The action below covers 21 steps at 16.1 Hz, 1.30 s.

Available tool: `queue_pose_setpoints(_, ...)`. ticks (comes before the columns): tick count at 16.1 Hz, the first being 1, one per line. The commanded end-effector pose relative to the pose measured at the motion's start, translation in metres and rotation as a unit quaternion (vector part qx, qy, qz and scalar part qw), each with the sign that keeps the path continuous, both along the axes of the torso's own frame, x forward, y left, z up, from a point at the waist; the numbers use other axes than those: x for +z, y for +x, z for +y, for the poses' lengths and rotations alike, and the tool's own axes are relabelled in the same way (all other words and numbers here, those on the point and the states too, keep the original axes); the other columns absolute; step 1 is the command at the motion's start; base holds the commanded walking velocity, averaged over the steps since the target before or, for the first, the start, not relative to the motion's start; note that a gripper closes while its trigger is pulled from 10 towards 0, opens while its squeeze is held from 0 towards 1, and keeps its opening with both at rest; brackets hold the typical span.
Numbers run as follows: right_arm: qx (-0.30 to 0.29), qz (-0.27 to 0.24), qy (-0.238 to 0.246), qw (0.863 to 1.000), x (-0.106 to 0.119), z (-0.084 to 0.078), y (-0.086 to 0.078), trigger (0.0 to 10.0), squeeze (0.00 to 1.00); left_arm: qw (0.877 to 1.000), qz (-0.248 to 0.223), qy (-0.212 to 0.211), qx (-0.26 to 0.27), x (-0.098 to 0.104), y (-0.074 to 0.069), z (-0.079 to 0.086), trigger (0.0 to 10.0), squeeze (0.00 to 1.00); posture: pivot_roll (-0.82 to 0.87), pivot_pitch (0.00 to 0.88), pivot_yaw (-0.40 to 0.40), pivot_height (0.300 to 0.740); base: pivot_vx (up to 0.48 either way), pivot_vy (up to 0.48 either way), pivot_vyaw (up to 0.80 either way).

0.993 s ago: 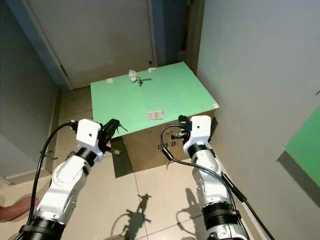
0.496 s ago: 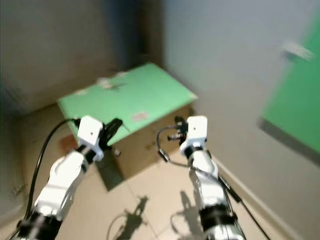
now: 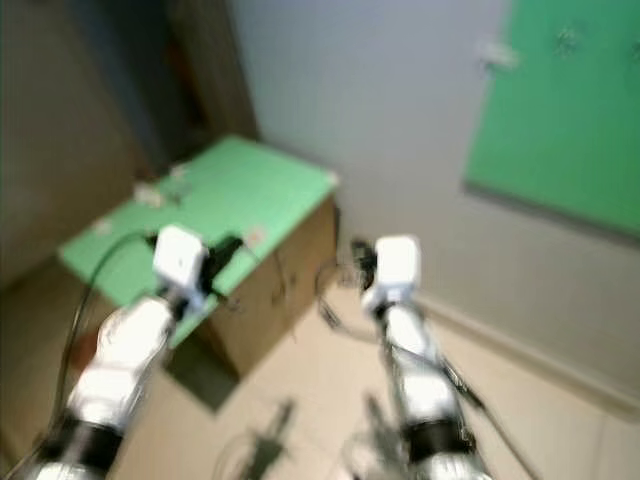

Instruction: Hang keys on a hook

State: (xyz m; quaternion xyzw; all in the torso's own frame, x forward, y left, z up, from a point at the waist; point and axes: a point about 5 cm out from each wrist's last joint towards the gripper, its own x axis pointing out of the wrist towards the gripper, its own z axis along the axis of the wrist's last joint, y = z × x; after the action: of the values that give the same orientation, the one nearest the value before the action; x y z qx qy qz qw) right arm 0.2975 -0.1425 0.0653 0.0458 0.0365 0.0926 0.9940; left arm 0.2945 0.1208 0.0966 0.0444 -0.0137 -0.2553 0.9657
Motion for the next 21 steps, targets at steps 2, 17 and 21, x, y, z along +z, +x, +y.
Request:
queue_pose_setpoints(2,0.01,-0.014,0.001,1.0,0.006,0.01,0.002,10.0,0.0,1.0,0.005,0.01,0.011,-0.001,0.002,0.01,0.0,0.0,-0.22,0.008,0.138,0.74,0.0,0.435,-0.7)
queue_pose_setpoints(17,0.291,-0.01,-0.021,0.956,0.049,0.046,-0.009,10.0,0.0,0.962,0.118,-0.148,-0.196,0.051,0.037,0.019,0.0,0.0,-0.24,0.029,0.158,0.74,0.0,0.0,0.0)
queue_pose_setpoints(21,0.299,0.006,-0.04,0.953,0.049,0.035,-0.008,10.0,0.0,0.968,0.117,-0.097,-0.202,0.055,0.038,0.034,0.0,0.0,-0.24,0.026,0.161,0.74,0.0,0.0,0.0)
